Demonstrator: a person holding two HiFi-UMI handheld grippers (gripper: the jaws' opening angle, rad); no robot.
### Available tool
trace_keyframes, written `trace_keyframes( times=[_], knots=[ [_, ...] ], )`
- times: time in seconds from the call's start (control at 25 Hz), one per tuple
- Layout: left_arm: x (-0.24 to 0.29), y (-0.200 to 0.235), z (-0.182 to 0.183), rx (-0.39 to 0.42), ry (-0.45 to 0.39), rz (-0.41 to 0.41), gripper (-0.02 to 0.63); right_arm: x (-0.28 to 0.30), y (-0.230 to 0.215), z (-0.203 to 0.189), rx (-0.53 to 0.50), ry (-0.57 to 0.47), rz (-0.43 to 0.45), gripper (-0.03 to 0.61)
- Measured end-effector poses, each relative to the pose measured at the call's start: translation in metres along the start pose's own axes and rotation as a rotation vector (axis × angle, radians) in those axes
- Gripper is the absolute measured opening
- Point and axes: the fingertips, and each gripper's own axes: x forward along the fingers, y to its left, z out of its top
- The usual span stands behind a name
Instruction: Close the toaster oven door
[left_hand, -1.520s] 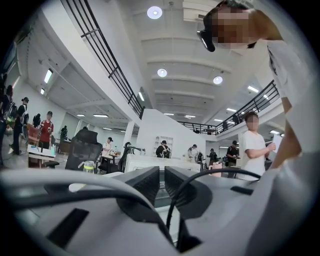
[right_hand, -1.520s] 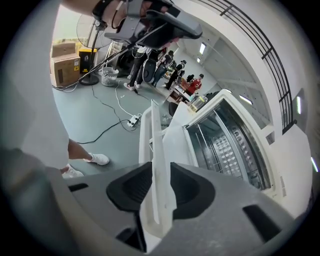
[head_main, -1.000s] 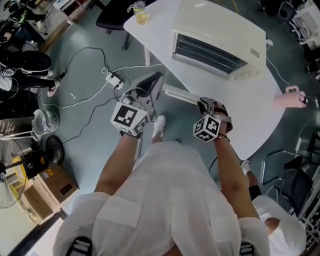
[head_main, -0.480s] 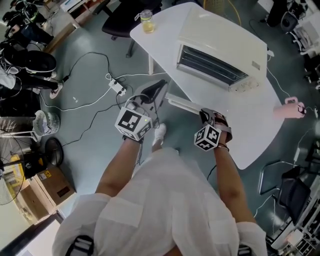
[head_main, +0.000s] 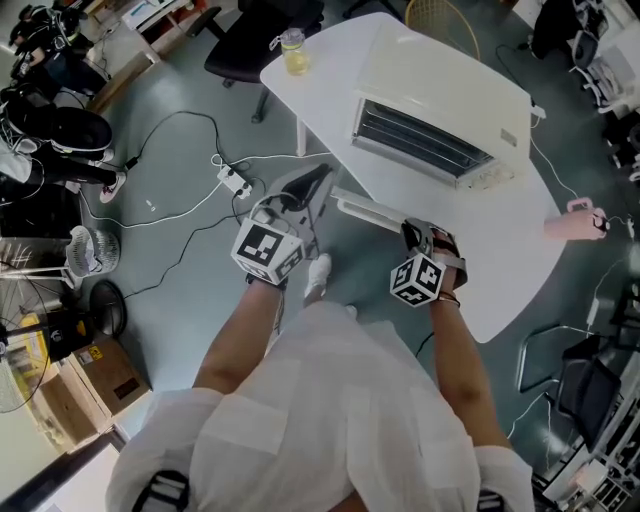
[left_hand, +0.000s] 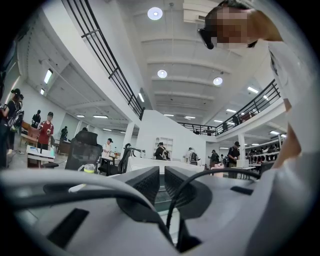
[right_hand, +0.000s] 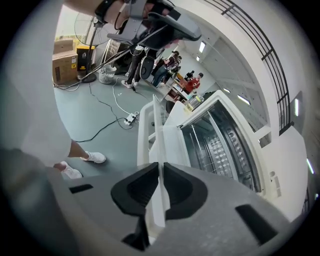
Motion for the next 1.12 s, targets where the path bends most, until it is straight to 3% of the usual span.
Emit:
trace_keyframes(
  times=[1.12],
  knots=[
    [0.043,0.019,0.028,0.039,-0.017,-0.023,0.023,-0.019,-0.111,0.020,-0.040,0.007,-0.170,0.031]
  ],
)
